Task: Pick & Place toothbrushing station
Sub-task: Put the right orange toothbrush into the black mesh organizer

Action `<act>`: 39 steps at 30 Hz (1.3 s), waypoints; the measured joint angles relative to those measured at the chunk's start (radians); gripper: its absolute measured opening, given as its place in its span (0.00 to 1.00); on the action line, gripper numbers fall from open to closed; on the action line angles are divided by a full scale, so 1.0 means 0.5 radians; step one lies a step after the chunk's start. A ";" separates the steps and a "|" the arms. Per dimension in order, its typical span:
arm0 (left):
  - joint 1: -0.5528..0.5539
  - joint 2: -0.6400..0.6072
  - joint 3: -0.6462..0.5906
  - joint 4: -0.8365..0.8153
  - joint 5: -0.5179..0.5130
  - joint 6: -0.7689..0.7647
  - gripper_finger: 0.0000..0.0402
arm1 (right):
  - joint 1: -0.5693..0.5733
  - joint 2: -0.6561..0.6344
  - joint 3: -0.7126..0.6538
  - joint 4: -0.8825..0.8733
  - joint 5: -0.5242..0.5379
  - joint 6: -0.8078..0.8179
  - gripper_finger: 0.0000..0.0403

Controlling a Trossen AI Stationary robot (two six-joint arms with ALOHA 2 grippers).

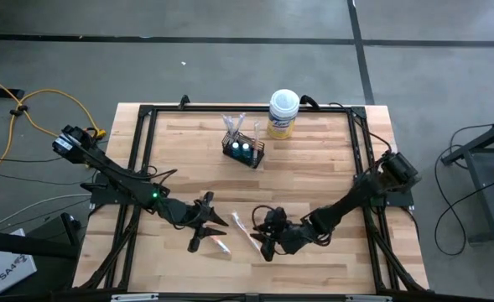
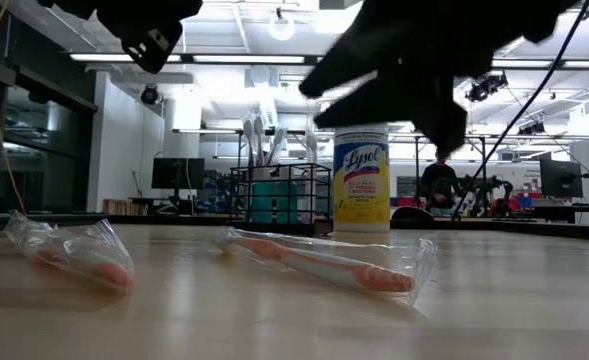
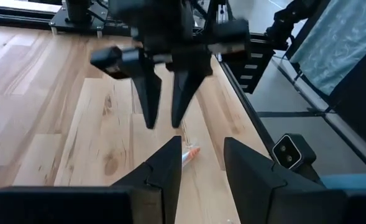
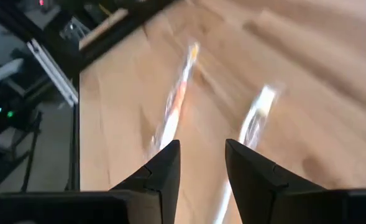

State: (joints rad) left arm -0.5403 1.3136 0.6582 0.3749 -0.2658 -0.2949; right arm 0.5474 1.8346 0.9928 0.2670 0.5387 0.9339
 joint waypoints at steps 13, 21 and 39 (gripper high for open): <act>-0.017 0.001 0.000 -0.001 0.006 -0.019 0.29 | 0.052 0.144 0.005 -0.062 -0.148 0.152 0.29; -0.017 0.001 0.000 -0.001 0.006 -0.026 0.29 | 0.057 0.197 0.005 -0.139 -0.212 0.166 0.29; -0.016 0.002 0.001 -0.007 0.007 -0.040 0.29 | 0.053 0.437 0.127 -0.025 -0.329 0.199 0.29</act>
State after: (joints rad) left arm -0.5484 1.3144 0.6586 0.3714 -0.2625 -0.3149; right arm 0.5739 2.0533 1.0561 0.2545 0.3741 1.0332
